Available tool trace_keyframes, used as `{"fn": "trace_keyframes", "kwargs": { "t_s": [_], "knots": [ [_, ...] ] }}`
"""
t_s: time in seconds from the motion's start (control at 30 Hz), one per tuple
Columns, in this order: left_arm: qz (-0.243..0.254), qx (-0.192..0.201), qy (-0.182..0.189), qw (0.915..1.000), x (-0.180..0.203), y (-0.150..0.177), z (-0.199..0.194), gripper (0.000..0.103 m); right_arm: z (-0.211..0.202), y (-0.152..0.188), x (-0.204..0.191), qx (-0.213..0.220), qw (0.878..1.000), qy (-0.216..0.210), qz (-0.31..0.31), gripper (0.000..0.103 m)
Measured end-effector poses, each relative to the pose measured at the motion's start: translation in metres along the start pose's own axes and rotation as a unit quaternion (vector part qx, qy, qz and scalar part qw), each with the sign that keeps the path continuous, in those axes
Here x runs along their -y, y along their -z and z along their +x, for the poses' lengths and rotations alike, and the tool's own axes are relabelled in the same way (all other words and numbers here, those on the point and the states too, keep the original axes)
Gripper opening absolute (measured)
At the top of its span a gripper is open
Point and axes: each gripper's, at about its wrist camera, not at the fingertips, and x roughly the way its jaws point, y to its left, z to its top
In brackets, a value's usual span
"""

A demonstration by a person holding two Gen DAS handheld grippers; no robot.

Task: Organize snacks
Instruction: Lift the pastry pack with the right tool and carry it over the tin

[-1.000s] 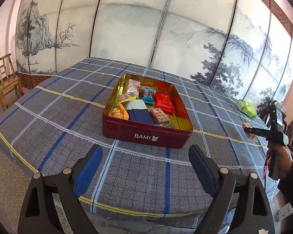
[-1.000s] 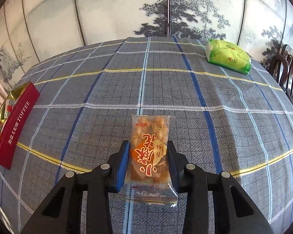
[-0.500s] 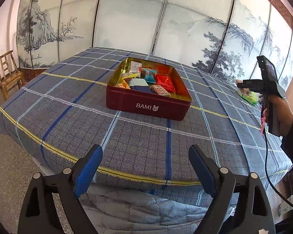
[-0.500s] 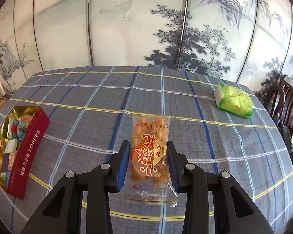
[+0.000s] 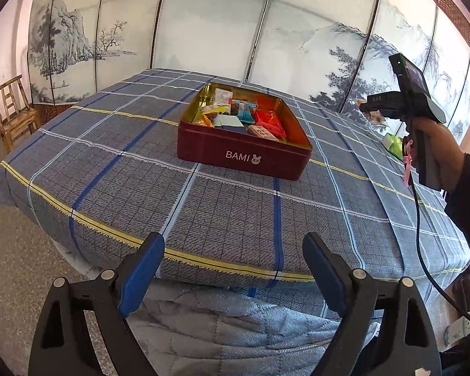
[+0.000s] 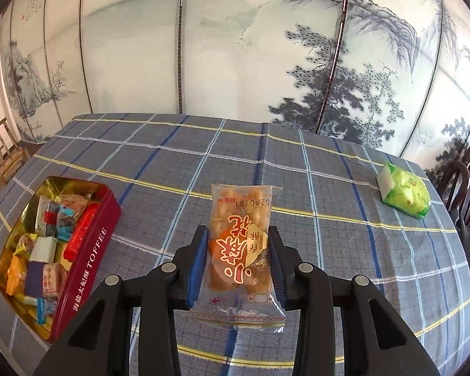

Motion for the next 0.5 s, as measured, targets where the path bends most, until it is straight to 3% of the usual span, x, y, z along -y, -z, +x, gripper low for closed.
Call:
{"fn": "trace_keyframes", "kwargs": {
  "t_s": [0.5],
  "knots": [
    [-0.017,-0.001,-0.014,0.9998,-0.02,0.009,-0.009,0.087,0.0,-0.012,-0.068,0.002,0.999,-0.03,-0.036,0.038]
  ]
}}
